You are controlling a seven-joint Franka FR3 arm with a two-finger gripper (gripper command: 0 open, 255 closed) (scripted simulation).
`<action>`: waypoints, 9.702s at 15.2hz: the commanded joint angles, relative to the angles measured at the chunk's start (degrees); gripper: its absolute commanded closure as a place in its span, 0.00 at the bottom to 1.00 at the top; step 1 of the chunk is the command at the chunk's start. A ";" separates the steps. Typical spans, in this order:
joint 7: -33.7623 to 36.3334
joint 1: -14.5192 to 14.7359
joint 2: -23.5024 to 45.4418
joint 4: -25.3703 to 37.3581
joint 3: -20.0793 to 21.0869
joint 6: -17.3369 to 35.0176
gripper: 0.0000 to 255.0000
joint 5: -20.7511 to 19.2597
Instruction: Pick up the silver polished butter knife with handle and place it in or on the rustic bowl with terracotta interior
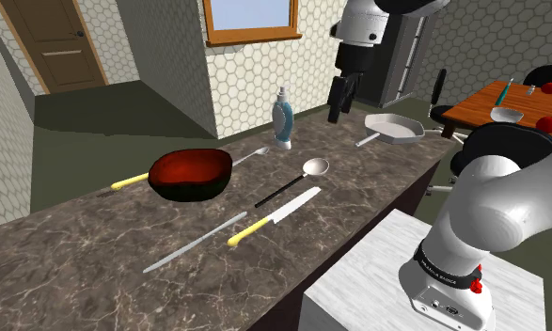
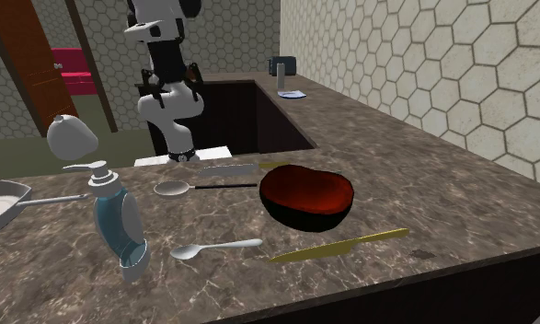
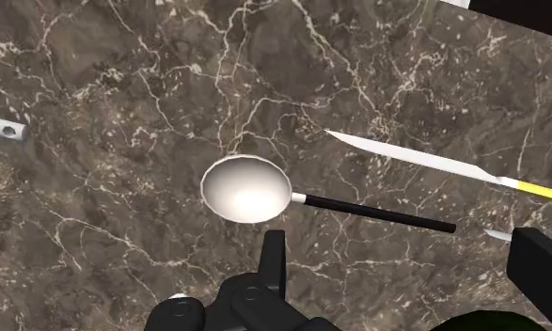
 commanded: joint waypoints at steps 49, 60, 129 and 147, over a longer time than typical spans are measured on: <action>-29.86 21.07 57.46 23.76 16.86 27.69 0.00 -12.90; -30.00 21.03 57.06 24.04 16.92 27.03 1.00 -12.72; -45.66 13.47 69.21 58.07 11.92 5.82 1.00 -13.55; -45.94 14.23 69.97 66.55 12.04 -1.88 0.00 -13.57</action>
